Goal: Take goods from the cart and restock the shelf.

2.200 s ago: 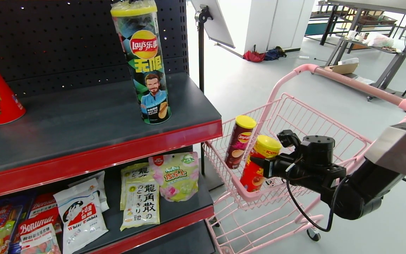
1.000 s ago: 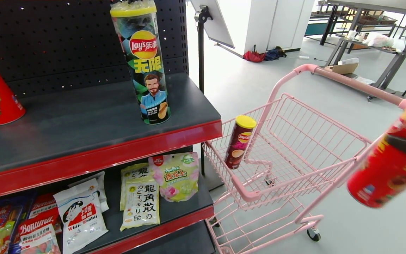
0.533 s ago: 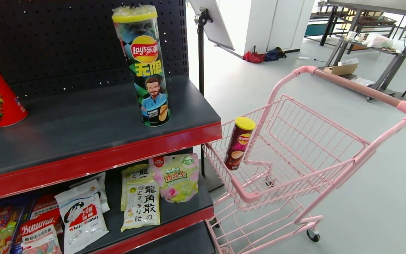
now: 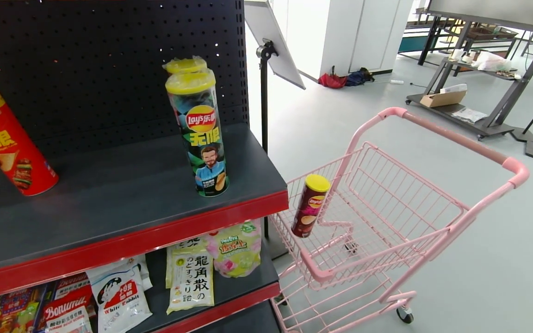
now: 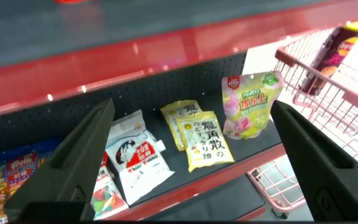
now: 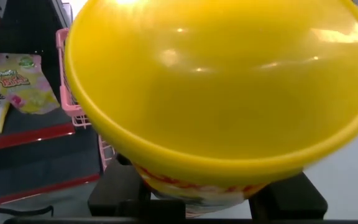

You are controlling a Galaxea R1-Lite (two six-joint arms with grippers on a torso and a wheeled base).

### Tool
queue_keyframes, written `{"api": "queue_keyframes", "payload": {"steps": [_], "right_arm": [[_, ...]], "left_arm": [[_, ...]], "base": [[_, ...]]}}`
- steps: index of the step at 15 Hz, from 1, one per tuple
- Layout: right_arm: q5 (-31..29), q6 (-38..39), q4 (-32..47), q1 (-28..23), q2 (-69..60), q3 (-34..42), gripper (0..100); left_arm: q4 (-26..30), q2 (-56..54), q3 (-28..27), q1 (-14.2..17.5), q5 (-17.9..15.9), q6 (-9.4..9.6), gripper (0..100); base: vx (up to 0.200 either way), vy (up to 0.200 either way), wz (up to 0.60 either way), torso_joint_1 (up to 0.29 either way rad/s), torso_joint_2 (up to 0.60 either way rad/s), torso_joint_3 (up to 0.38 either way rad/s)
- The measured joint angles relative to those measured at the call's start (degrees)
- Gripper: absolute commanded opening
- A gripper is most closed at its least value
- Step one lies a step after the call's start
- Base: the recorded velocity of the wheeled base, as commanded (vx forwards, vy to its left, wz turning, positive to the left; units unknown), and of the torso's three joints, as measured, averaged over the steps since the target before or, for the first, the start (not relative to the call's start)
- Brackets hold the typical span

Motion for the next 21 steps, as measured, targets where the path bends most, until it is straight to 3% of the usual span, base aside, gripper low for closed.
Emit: {"api": "queue_keyframes", "payload": {"steps": [9, 18, 21], "right_arm": [[-0.2, -2.2, -0.3, -0.1, 2.0, 0.5, 0], [-0.2, -2.1, -0.2, -0.3, 1.6, 1.7, 0], [-0.1, -2.0, -0.3, -0.3, 0.8, 2.5, 0]], "left_arm": [[0.0, 0.0, 0.0, 0.0, 0.0, -0.01, 100], [0.0, 0.0, 0.0, 0.0, 0.0, -0.01, 100], [0.0, 0.0, 0.0, 0.0, 0.0, -0.01, 100]], "base": [[0.000, 0.000, 0.00, 0.157, -0.38, -0.229], [0.000, 0.000, 0.60, 0.009, -0.01, -0.003], [0.000, 0.000, 0.00, 0.000, 0.00, 0.000]]}}
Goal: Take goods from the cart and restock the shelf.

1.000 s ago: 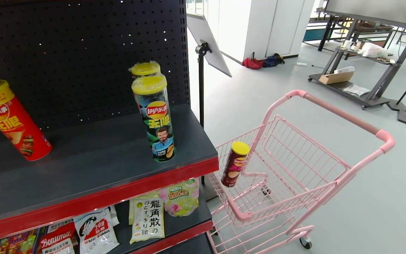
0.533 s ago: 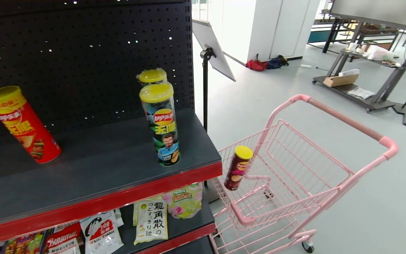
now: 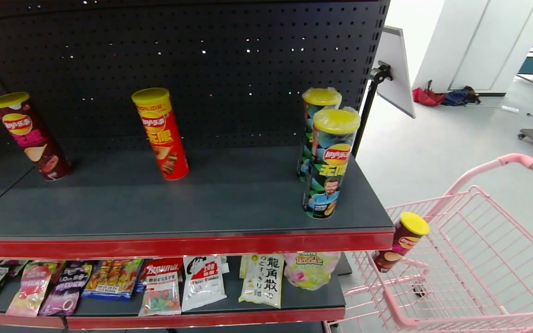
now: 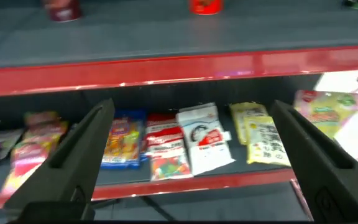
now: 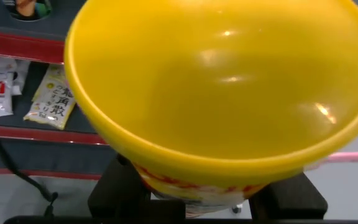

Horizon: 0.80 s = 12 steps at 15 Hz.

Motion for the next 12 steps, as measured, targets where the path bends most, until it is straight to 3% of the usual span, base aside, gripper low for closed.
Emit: {"api": "queue_keyframes", "payload": {"steps": [1, 8, 12], "right_arm": [[0.0, 0.0, 0.0, -0.1, -1.1, 0.8, 0], [0.3, 0.8, 0.1, 0.3, -16.7, 10.8, 0], [2.0, 2.0, -1.4, 0.4, -19.6, 11.9, 0]], "left_arm": [[0.0, 0.0, 0.0, 0.0, 0.0, 0.06, 100], [0.0, 0.0, 0.0, 0.0, 0.0, 0.20, 100], [0.0, 0.0, 0.0, 0.0, 0.0, 0.20, 100]], "base": [[0.000, 0.000, 0.00, 0.000, 0.00, 0.000], [0.000, 0.200, 0.00, -0.001, 0.00, 0.002], [0.000, 0.200, 0.00, 0.004, 0.01, 0.000]]}}
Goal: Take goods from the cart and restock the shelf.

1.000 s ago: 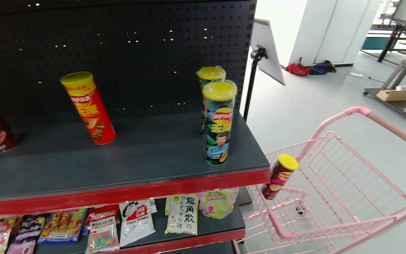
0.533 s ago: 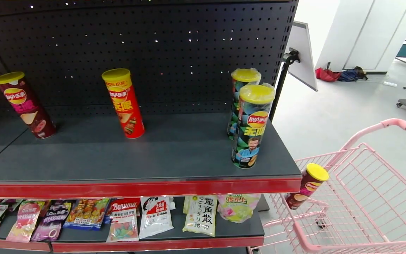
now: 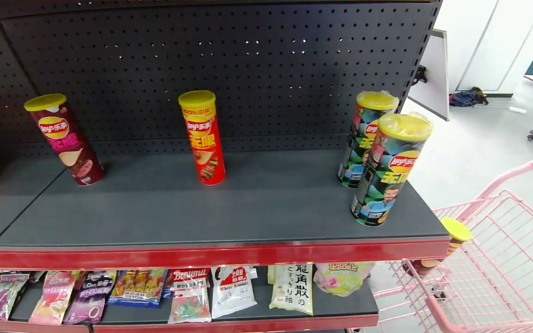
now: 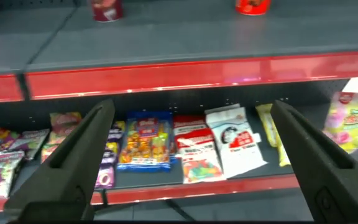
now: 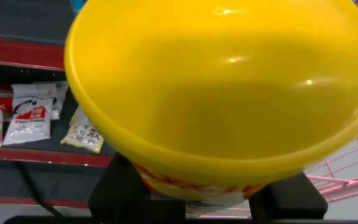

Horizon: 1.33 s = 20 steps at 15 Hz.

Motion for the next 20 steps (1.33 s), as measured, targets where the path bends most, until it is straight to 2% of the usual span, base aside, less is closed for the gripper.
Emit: {"api": "queue_keyframes", "payload": {"steps": [10, 14, 17, 20], "right_arm": [[2.2, -0.1, 0.1, 0.0, -0.8, 1.1, 0], [2.6, -0.2, -0.2, 0.0, -0.8, 2.0, 0], [3.4, -0.2, -0.1, 0.0, -0.8, 2.5, 0], [4.1, -0.2, -0.1, 0.1, -0.8, 3.4, 0]], "left_arm": [[0.0, 0.0, 0.0, 0.0, 0.0, 0.00, 100], [0.0, 0.0, 0.0, 0.0, 0.0, 0.00, 100], [0.0, 0.0, 0.0, 0.0, 0.0, -0.05, 100], [0.0, 0.0, 0.0, 0.0, 0.0, -0.09, 100]], "base": [[0.000, 0.200, 0.00, 0.002, 0.00, 0.002], [0.000, 0.000, 0.00, 0.000, 0.00, 0.000], [0.200, 0.067, 0.00, -0.001, 0.00, -0.001], [0.000, 0.000, 0.00, 0.000, 0.00, 0.000]]}}
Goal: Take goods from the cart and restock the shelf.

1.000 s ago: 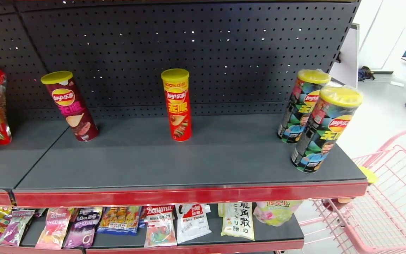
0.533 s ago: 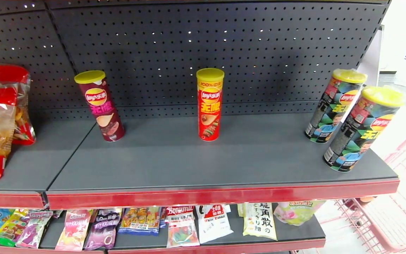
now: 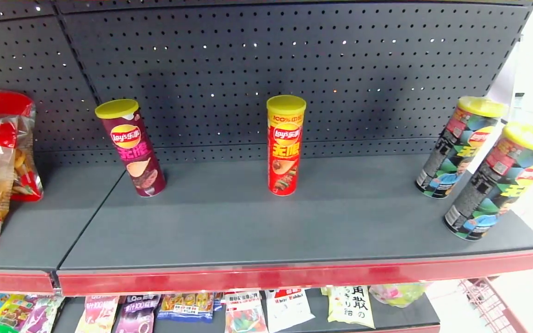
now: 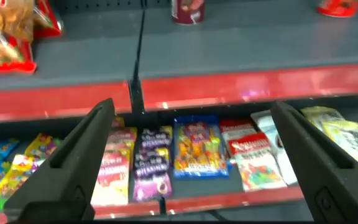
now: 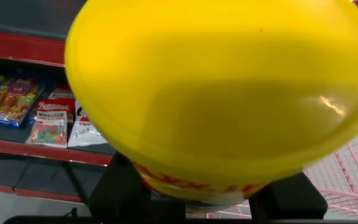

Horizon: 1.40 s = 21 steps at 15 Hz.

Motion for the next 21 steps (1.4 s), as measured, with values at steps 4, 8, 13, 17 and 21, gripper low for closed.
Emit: {"api": "queue_keyframes", "payload": {"steps": [4, 8, 13, 17, 21], "right_arm": [[4.3, 0.0, 0.1, 0.0, 0.0, 0.4, 0], [4.5, 0.2, 0.5, 0.4, 0.2, 0.5, 0], [4.3, 0.2, 0.3, 0.4, 0.9, -0.1, 0], [4.3, 0.2, 0.3, 0.3, 1.5, -0.1, 0], [4.4, 0.2, 0.3, 0.4, 1.6, 0.0, 0]], "left_arm": [[0.0, 0.0, 0.0, 0.0, -0.1, -0.57, 100], [0.0, 0.6, 0.0, -0.2, -3.4, 1.01, 100], [-1.1, 1.6, -2.1, -0.6, -7.3, 1.18, 100], [-3.1, 17.7, -21.5, -3.0, -12.8, -5.02, 100], [-5.3, 41.2, -30.5, -10.8, -32.6, 4.90, 100]], "base": [[0.000, 0.000, 0.00, 0.000, 0.00, 0.000], [0.000, 0.000, 0.00, 0.000, 0.00, 0.000], [0.000, 0.000, 0.00, 0.000, 0.00, 0.000], [0.000, 0.000, 0.00, 0.000, 0.00, 0.000], [0.000, 0.000, 0.00, 0.000, 0.00, 0.000]]}}
